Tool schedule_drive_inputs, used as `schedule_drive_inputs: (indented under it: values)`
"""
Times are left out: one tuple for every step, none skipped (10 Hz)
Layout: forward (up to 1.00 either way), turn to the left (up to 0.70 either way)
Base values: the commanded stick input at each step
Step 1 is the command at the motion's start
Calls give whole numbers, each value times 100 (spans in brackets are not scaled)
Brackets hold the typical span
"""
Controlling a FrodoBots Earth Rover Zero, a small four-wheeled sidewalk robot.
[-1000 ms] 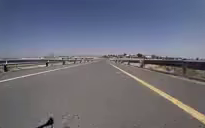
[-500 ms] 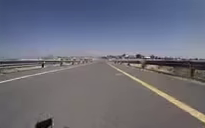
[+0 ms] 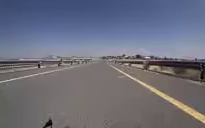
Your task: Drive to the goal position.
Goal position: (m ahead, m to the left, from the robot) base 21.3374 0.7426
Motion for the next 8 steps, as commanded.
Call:
schedule_drive_inputs:
  values:
    - [100, 0]
    - [100, 0]
    - [100, 0]
    - [100, 0]
    - [100, 0]
    - [100, 0]
    - [100, 0]
    - [100, 0]
